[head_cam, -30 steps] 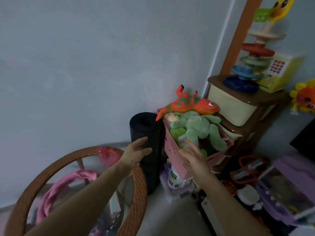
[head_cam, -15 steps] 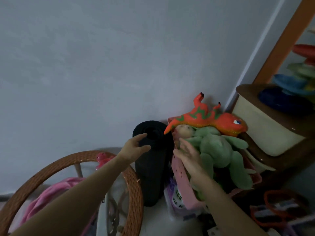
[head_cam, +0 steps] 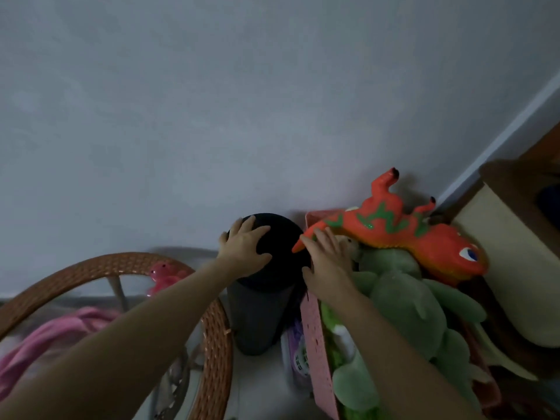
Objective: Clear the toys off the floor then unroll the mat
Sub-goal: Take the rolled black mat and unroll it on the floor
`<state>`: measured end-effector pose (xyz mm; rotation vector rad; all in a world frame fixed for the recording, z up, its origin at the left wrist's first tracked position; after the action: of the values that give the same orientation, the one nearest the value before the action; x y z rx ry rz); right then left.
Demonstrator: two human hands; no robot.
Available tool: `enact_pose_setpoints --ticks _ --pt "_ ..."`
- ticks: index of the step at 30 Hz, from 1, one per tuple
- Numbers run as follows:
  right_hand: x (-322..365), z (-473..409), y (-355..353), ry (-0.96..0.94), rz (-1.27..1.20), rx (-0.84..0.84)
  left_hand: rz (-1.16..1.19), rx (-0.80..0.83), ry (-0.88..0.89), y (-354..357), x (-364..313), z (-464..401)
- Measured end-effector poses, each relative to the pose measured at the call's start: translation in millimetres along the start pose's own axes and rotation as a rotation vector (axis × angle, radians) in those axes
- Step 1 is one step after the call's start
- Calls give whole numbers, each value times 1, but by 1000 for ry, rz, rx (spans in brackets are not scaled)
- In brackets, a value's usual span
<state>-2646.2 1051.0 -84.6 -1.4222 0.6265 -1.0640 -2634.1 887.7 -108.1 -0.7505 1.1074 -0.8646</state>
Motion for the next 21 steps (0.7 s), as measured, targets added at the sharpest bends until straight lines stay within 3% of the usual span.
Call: enact_pose_setpoints --ticks 7,16,21 --pt "-26 -18 18 -92 198 105 148 35 -275 22 20 -7" --pt "-38 -32 31 -89 162 221 -16 4 -378 38 15 27" --pt "-35 -31 32 -75 167 250 -107 -82 -350 54 8 56"
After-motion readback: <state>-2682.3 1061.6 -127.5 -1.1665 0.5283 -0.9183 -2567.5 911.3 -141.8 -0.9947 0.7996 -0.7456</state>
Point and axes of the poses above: each hand's wrist, its own z-axis away from the middle knuckle, its own y-axis out of the palm, x = y × z, the point moved 7 cm from there along -z, towards the middle knuckle, and after that the axes turned 5 degrees about x, right-handed, at the moved point
